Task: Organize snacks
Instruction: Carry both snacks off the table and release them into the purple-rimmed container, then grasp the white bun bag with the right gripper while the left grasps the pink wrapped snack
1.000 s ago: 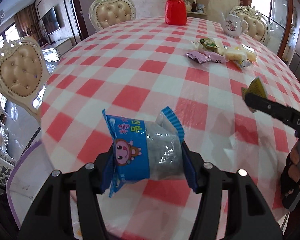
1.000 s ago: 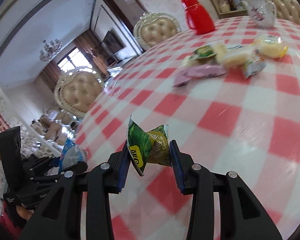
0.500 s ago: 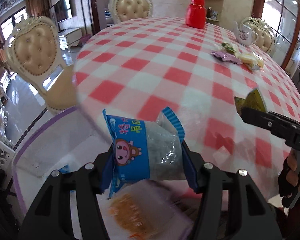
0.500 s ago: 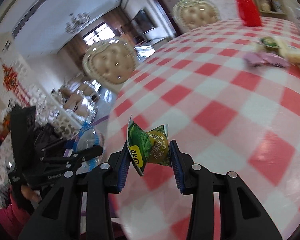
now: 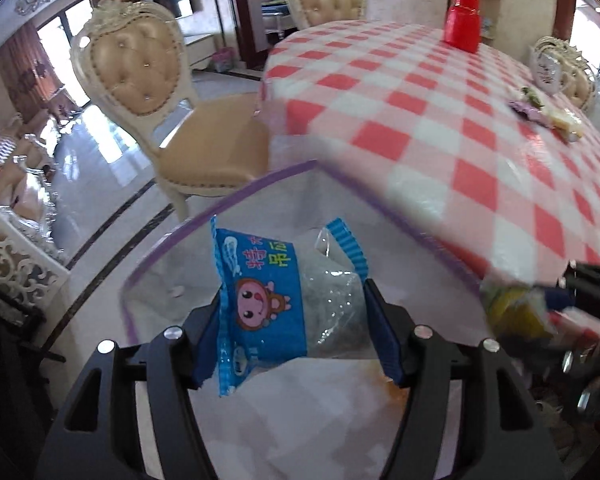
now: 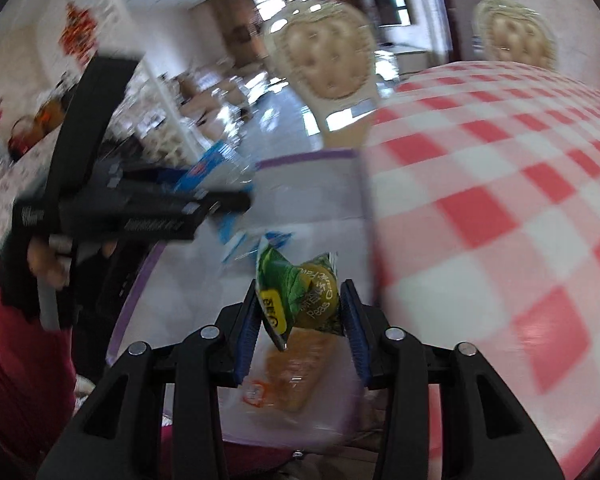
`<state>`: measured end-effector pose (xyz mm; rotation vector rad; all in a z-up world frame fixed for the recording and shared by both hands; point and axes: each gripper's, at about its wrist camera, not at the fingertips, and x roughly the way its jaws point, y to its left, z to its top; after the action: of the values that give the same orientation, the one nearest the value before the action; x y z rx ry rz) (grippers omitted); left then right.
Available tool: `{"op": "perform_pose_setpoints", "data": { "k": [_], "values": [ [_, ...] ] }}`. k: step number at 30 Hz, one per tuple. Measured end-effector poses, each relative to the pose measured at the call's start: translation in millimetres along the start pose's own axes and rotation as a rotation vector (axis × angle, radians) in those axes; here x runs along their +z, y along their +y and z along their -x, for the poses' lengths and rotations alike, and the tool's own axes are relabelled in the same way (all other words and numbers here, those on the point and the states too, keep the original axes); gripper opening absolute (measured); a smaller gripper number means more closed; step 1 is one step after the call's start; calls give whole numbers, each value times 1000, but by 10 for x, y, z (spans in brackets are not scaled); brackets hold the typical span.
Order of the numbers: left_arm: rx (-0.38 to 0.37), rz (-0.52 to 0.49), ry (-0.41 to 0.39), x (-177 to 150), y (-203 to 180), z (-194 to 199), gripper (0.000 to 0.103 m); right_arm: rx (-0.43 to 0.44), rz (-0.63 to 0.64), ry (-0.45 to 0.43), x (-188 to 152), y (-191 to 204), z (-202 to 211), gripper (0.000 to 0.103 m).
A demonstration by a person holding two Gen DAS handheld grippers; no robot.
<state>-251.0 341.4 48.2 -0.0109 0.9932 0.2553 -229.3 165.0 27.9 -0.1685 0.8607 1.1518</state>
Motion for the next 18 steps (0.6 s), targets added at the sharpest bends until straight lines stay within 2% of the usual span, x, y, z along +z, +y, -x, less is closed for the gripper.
{"op": "perform_pose_setpoints", "data": {
  "k": [1, 2, 3, 6, 8, 11, 14, 17, 18],
  "values": [
    [31, 7, 5, 11, 26, -9, 78, -6, 15, 1, 3, 36, -12, 50],
    [56, 21, -3, 20, 45, -2, 86, -16, 24, -18, 0, 46, 28, 63],
    [79, 38, -15, 31, 56, 10, 86, -22, 23, -37, 1, 24, 79, 67],
    [93, 76, -46, 95, 22, 60, 86, -54, -41, -100, -5, -245, 366, 68],
    [46, 98, -81, 176, -122, 129, 87, -72, -115, -144, -17, -507, 578, 68],
    [-32, 75, -109, 363, -475, 215, 93, -131, -238, -207, -95, -968, 938, 73],
    [-112, 18, -164, 681, -1047, 312, 99, -230, -362, -258, -285, -1386, 1279, 76],
    [-195, -20, -199, 1037, -1706, 318, 100, -516, -401, -275, -510, -1684, 1590, 79],
    [-230, -23, -198, 1147, -1915, 292, 100, -548, -409, -282, -570, -1753, 1678, 79]
  ]
}}
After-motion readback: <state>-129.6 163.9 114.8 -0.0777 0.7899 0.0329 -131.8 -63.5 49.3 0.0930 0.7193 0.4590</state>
